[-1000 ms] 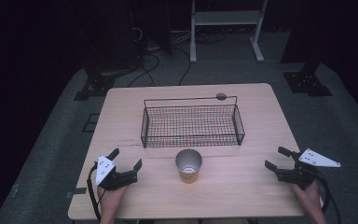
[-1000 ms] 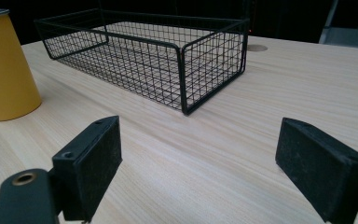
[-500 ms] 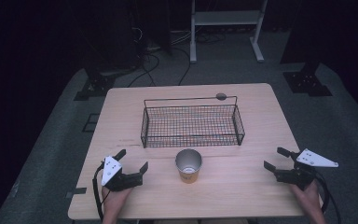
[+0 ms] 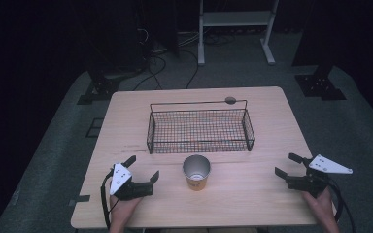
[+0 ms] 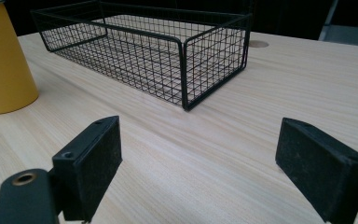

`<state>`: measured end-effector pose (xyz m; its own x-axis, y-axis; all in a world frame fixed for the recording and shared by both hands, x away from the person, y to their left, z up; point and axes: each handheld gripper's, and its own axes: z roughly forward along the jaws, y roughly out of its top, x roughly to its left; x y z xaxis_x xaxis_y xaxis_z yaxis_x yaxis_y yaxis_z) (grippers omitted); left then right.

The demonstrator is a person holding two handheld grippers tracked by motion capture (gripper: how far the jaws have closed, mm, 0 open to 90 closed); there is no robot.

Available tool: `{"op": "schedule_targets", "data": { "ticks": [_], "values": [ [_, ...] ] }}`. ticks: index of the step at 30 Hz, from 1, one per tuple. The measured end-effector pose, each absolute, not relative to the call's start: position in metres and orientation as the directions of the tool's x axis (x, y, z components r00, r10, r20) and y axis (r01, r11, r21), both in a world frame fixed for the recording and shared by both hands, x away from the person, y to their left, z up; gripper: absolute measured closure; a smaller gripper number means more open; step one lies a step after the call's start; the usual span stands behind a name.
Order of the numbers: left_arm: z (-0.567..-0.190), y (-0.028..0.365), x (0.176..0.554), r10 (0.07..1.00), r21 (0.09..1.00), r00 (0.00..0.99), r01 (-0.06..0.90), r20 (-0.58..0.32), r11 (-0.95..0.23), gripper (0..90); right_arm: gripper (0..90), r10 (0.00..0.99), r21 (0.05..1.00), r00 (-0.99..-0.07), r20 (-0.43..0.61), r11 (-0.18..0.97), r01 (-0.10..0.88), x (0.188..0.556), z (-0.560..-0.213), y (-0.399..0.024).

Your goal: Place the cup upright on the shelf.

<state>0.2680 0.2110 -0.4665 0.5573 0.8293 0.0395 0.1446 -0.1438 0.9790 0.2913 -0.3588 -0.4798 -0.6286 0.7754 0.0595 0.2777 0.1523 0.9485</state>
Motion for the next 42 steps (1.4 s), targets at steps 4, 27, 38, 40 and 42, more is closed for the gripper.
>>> {"op": "schedule_targets", "data": {
  "ticks": [4,27,38,40,42],
  "values": [
    [-0.466,0.207,0.267,0.816,0.979,0.577,0.136,0.045,-0.15,0.8,13.3,0.776,0.949,-0.628,0.062,0.15,0.279,0.291,-0.48,-0.359],
    [-0.469,0.177,0.262,0.72,0.978,0.692,0.115,0.046,-0.173,0.8,13.3,0.773,0.949,-0.631,0.06,0.153,0.277,0.291,-0.48,-0.359],
    [-0.47,0.167,0.26,0.679,0.977,0.733,0.107,0.048,-0.184,0.8,13.3,0.773,0.949,-0.631,0.06,0.153,0.277,0.292,-0.48,-0.359],
    [-0.47,0.166,0.259,0.673,0.977,0.738,0.104,0.049,-0.185,0.8,13.3,0.773,0.949,-0.631,0.061,0.152,0.278,0.292,-0.48,-0.359],
    [-0.47,0.164,0.259,0.663,0.976,0.747,0.1,0.054,-0.192,0.8,13.3,0.773,0.948,-0.631,0.06,0.153,0.278,0.291,-0.48,-0.359]
  ]
}}
